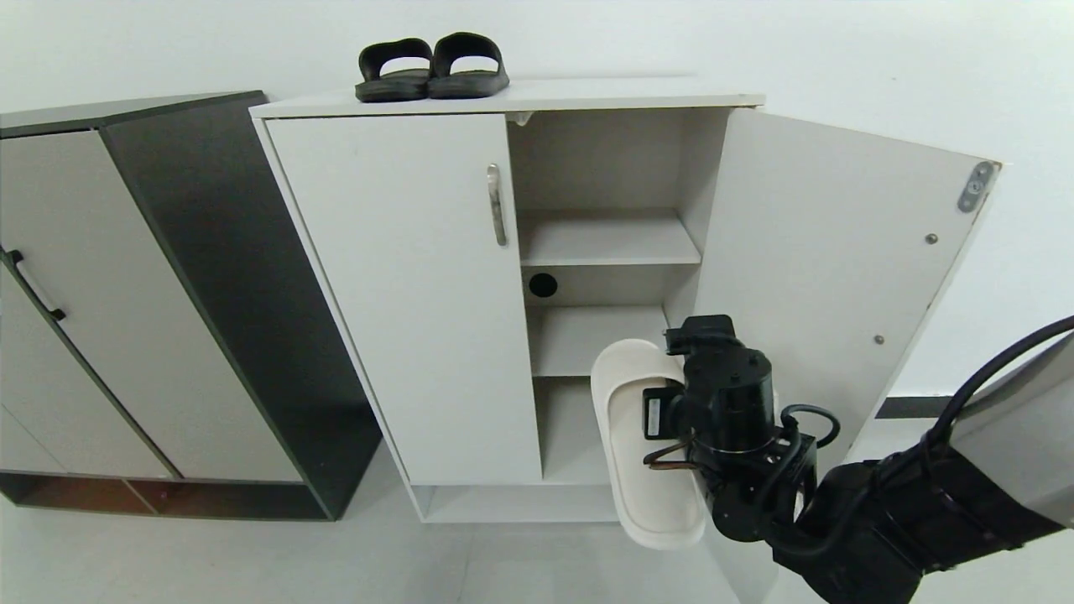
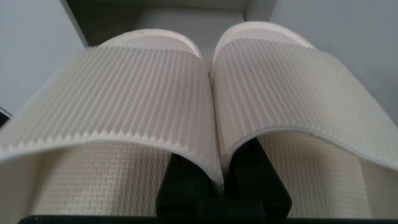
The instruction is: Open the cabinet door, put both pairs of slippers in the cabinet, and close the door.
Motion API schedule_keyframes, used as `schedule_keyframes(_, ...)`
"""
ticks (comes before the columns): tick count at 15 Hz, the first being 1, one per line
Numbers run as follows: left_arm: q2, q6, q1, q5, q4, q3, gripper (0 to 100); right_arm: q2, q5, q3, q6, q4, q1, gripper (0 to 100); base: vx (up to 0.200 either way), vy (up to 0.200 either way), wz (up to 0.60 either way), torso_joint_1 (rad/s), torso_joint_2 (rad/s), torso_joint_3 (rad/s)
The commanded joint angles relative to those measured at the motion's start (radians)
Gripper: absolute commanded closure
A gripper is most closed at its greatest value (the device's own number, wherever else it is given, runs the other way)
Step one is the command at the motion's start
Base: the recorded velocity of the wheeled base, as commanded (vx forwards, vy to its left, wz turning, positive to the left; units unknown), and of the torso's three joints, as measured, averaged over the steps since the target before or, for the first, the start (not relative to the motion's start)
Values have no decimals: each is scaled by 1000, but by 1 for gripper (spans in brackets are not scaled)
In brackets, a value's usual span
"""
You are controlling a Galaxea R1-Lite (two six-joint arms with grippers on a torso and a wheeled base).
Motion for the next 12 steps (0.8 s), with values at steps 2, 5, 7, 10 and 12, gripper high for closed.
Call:
schedule_keyframes(2,2,0,-1,0,0,0,100,29,0,0,-1,0,-5,100,0,0,0,0,0,0)
schedule_keyframes(5,2,-1,-1,1,0,0,100,46,-2,6,-2,-2,-3,100,0,0,0,0,0,0)
schedule_keyframes(7,2,-1,-1,1,0,0,100,78,3,-22,-1,-5,12,100,0,0,0,0,0,0)
schedule_keyframes(10,2,-3,-1,1,0,0,100,121,17,-55,18,-6,30,100,0,0,0,0,0,0)
schedule_keyframes(12,2,-1,-1,0,0,0,100,133,21,-78,18,-5,40,100,0,0,0,0,0,0)
